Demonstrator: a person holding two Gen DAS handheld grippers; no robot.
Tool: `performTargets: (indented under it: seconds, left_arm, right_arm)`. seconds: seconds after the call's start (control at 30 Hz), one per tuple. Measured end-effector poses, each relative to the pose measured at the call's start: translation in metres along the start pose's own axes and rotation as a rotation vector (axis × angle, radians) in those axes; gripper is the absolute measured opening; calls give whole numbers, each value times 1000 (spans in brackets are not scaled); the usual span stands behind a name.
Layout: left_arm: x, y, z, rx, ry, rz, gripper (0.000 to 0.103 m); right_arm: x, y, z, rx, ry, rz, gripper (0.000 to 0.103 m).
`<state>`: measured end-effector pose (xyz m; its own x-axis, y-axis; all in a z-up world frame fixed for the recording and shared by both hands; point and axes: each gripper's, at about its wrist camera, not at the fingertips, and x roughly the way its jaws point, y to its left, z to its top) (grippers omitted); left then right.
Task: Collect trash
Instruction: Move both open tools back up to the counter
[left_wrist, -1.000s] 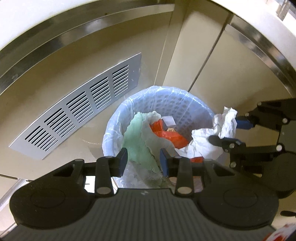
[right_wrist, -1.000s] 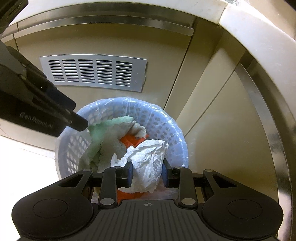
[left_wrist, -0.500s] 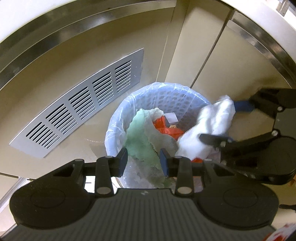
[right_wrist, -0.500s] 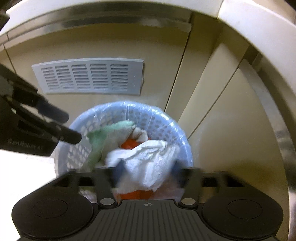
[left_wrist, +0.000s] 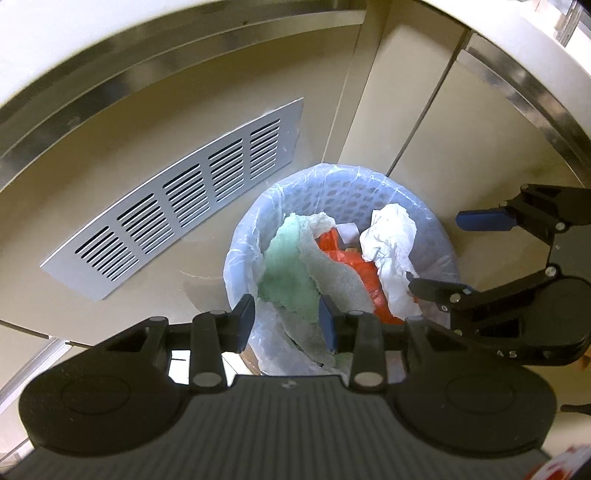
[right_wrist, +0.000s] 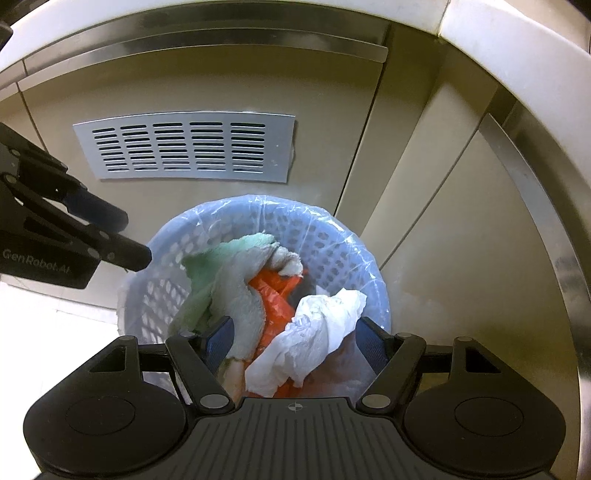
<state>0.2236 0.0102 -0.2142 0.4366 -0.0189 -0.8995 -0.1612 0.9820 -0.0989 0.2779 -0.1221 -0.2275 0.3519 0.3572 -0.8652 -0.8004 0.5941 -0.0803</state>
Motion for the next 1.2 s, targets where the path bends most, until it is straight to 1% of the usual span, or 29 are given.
performTargets:
  seconds: [0.3, 0.63, 0.77, 0.97, 1.17, 1.2]
  left_arm:
    - [-20, -4, 2, 11, -29, -1, 34]
    - [-56, -5, 8, 14, -82, 4, 35]
    - [-76, -5, 10, 13, -121, 7, 36]
    - [-111, -2, 13, 8, -188, 18, 41]
    - [-147, 1, 22, 6, -271, 27, 47]
    - [-153, 1, 24, 7, -286, 28, 50]
  right_arm:
    - [-19, 9, 3, 5, -14, -2, 72]
    - [-55, 15, 14, 4, -63, 0, 72]
    - [-77, 18, 22, 0, -105, 1, 72]
    - [-114, 23, 37, -9, -198, 0, 72]
    - [-149, 19, 55, 16, -302, -21, 72]
    - [-154, 17, 58, 29, -317, -24, 72]
